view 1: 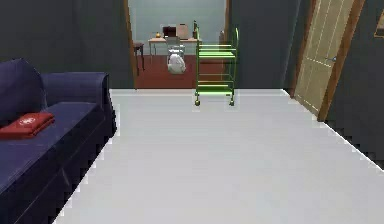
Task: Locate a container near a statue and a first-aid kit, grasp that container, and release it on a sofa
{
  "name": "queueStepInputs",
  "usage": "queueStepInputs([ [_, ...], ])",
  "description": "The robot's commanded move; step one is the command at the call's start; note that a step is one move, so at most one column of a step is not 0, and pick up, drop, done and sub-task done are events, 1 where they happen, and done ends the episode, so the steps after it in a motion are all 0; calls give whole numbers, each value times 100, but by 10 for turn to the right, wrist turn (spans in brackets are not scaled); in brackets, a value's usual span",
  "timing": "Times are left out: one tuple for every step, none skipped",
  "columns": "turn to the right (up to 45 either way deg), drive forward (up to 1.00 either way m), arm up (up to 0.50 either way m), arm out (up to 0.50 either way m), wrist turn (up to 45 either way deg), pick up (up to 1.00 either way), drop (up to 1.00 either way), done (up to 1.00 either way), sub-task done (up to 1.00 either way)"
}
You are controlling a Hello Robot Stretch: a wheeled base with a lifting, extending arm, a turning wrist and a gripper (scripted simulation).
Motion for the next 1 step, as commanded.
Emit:
queueStepInputs([
  [-360, 0, 0, 0, 0, 0, 0, 0, 0],
])
